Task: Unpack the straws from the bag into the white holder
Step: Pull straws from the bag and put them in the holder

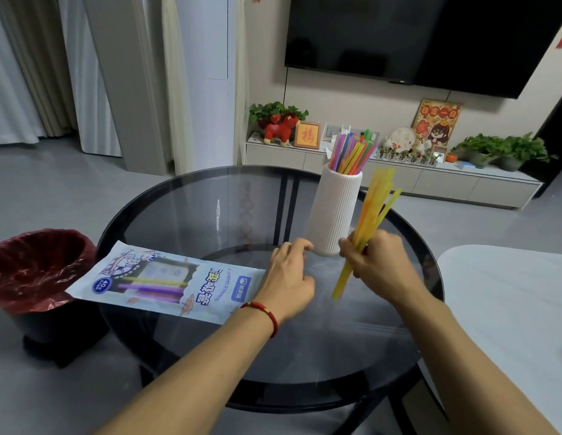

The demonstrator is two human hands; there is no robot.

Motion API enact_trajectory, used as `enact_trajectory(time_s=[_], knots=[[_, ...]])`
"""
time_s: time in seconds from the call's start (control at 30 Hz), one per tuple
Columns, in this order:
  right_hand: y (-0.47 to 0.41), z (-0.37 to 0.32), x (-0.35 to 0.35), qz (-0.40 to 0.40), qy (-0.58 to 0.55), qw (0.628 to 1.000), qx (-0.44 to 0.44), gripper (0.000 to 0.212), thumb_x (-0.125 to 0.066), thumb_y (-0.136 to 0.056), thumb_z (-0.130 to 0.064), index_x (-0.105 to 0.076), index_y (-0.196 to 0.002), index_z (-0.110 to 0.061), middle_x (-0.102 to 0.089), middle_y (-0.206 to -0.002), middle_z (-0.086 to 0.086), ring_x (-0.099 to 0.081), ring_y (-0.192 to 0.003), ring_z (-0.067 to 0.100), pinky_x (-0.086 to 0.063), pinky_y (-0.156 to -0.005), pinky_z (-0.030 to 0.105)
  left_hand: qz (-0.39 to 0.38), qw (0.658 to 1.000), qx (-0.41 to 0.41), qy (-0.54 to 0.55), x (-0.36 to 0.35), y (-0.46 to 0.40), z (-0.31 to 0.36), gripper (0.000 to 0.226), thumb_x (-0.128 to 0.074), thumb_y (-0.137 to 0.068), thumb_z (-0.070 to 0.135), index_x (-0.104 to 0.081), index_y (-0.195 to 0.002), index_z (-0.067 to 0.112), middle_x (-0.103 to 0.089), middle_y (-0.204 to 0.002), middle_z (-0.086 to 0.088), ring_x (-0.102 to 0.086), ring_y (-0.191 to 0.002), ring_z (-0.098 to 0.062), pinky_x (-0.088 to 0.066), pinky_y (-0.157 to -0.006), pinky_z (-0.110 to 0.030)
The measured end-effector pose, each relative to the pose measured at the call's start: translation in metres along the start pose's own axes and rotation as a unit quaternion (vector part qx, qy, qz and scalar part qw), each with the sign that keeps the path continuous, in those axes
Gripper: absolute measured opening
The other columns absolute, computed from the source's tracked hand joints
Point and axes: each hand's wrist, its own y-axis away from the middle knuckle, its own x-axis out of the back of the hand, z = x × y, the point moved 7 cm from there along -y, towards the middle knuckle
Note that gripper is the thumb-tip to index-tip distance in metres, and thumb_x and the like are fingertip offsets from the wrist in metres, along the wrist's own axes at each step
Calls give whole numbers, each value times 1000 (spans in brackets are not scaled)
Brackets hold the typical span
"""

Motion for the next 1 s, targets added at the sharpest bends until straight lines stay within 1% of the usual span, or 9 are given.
enact_trajectory(time_s=[0.17, 0.3, 0.37, 0.43, 0.53, 0.6, 0.7, 0.9, 1.0], knots=[[5, 17, -18, -20, -27, 999, -39, 36, -58, -105, -26, -73, -79, -7, -66, -57, 0, -62, -41, 7, -54, -48, 21, 3, 1000, 7, -24, 2, 1, -7, 48, -56, -85, 6, -45, -128, 24, -49, -127, 1, -43, -120, -15, -40, -92, -26], [9, 24, -19, -5, -81, 995, -59, 35, -58, -105, -26, -74, -77, -11, -69, -54, 4, -66, -41, 17, -55, -46, 19, 35, 999, 8, 7, 10, 1, -5, 41, -55, -84, 5, -50, -121, 24, -50, -120, 3, -45, -111, -13, -49, -82, -30], [7, 24, -9, 44, -127, 989, -65, 34, -60, -103, -23, -75, -75, -13, -69, -51, 5, -65, -40, 16, -53, -47, 19, 59, 997, 12, 39, 14, 1, -5, 39, -56, -84, 4, -51, -118, 24, -52, -117, 4, -49, -111, -13, -49, -84, -27], [-1, 23, 7, 105, -199, 971, -78, 31, -61, -100, -23, -76, -74, -12, -70, -52, 8, -65, -42, 19, -54, -48, 23, 89, 992, 26, 88, 19, 1, -6, 38, -58, -84, 3, -51, -113, 26, -53, -112, 5, -53, -107, -13, -45, -76, -18], [-25, 17, 36, 190, -320, 924, -87, 29, -62, -95, -21, -76, -74, -6, -68, -54, 12, -62, -46, 25, -53, -48, 32, 126, 981, 44, 142, 26, 0, -6, 38, -59, -84, 3, -49, -110, 28, -53, -105, 8, -53, -103, -13, -41, -70, -14], [-44, 13, 57, 248, -379, 887, -87, 28, -63, -93, -21, -75, -73, -6, -68, -53, 10, -62, -46, 24, -53, -46, 31, 136, 979, 42, 148, 28, -1, -5, 38, -59, -84, 3, -49, -110, 28, -53, -105, 8, -52, -104, -13, -42, -72, -15], [-68, 8, 83, 317, -386, 862, -82, 29, -64, -95, -25, -74, -74, -8, -68, -54, 5, -63, -45, 21, -52, -43, 28, 137, 978, 41, 152, 31, -2, -5, 39, -60, -84, 3, -48, -110, 28, -53, -106, 7, -52, -105, -13, -41, -72, -13], [-105, -9, 90, 323, -214, 920, -52, 34, -57, -97, -25, -76, -80, -2, -69, -59, 12, -66, -43, 20, -58, -47, 37, 151, 977, 34, 146, 38, -3, -3, 38, -58, -82, 2, -49, -109, 26, -54, -107, 7, -51, -102, -13, -35, -70, -10], [-120, -15, 83, 274, -151, 948, -65, 36, -55, -95, -24, -73, -78, 3, -72, -65, 20, -71, -55, 34, -62, -57, 48, 151, 978, 34, 137, 40, -2, -3, 38, -59, -82, 3, -49, -110, 26, -54, -106, 7, -50, -101, -12, -34, -66, -9]])
